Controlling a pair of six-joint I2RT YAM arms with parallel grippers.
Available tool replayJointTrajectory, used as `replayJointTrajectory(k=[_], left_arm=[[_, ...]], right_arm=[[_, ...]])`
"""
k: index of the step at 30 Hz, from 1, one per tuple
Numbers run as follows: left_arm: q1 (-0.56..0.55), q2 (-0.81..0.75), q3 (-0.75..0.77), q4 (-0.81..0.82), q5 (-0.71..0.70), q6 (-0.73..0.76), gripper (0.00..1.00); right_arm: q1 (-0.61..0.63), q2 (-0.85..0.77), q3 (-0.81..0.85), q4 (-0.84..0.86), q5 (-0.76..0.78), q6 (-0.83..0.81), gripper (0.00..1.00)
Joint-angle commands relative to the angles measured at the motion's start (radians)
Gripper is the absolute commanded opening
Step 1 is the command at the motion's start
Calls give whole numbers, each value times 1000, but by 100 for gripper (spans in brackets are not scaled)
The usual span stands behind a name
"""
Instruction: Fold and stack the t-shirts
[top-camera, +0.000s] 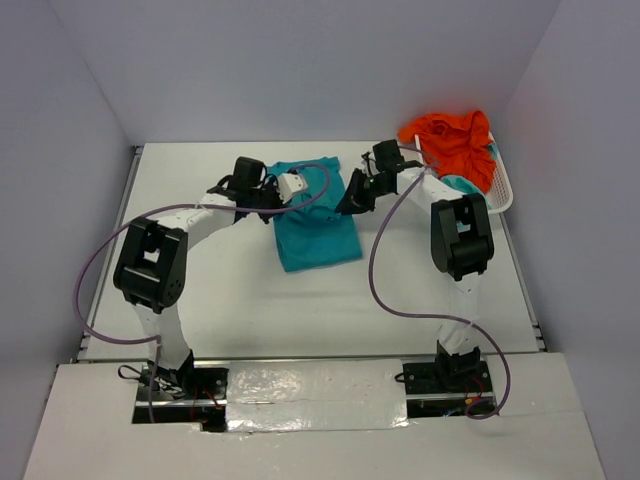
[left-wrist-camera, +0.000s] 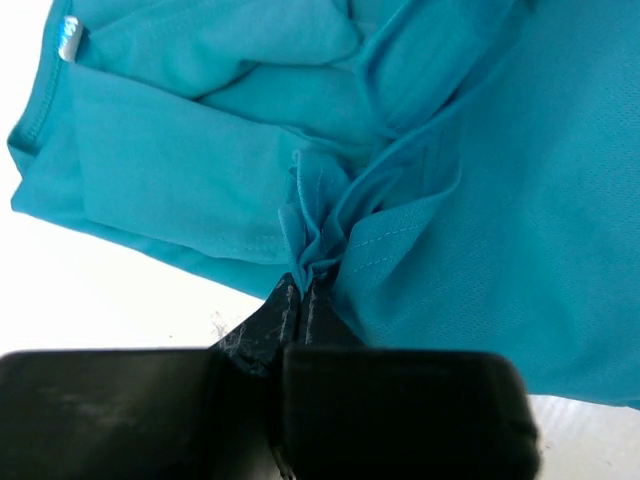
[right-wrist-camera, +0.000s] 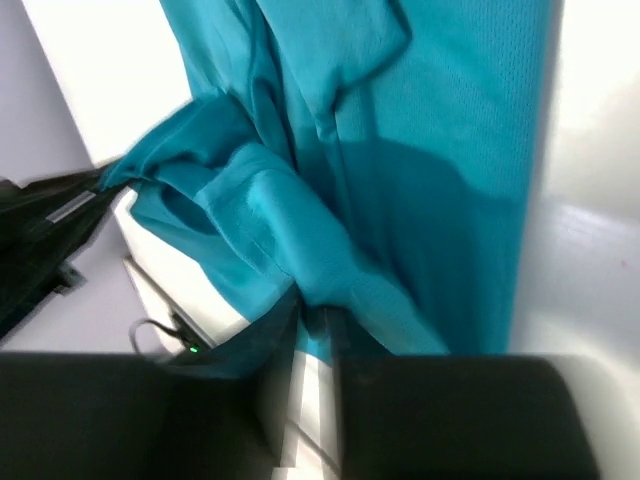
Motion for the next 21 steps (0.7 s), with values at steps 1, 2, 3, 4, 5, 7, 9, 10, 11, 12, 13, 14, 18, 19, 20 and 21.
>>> replayJointTrajectory(k=[1,2,3,4,5,7,9,10,11,12,13,14,18,19,20,21], left_arm=[[7,38,30,43,-33,-28,0],[10,47,43,40,-57,-37,4],[13,57,50,34,-69,-43,12],[19,80,78,16,-82,-56,30],[34,90,99,3,-108,-88,38],[57,139,185,-47,-123,-123,47],[96,196,269,-89,-146,-172,50],[111,216,370,-111,-148,-195,56],[123,235,426,-168,-140,-226,59],[145,250,475,-191,-125,-240,63],[151,262,548,-207,-119,-247,65],[154,261,572,-231,-110,-238,65],[150,194,577,-294,-12,-150,53],[148,152,545,-322,72,-117,50],[139,129,517,-352,110,-47,49],[131,105,485,-395,131,-27,49]], right_arm=[[-22,30,103,23,-2,0,32],[-30,45,114,34,-1,2,38],[-38,53,133,40,-1,6,47],[-44,66,142,46,2,14,50],[-56,74,156,55,2,14,53],[-70,85,196,61,-2,12,56],[-84,85,243,58,2,-1,56],[-84,74,260,46,14,-21,55],[-81,64,272,29,28,-84,53],[-74,51,263,8,51,-119,49],[-61,15,242,8,53,-152,47],[-55,-8,210,23,48,-210,44],[-24,-81,20,21,33,-288,13],[-10,-91,0,15,16,-296,11],[1,-94,-20,14,1,-304,9],[11,-96,-54,18,-10,-311,3]])
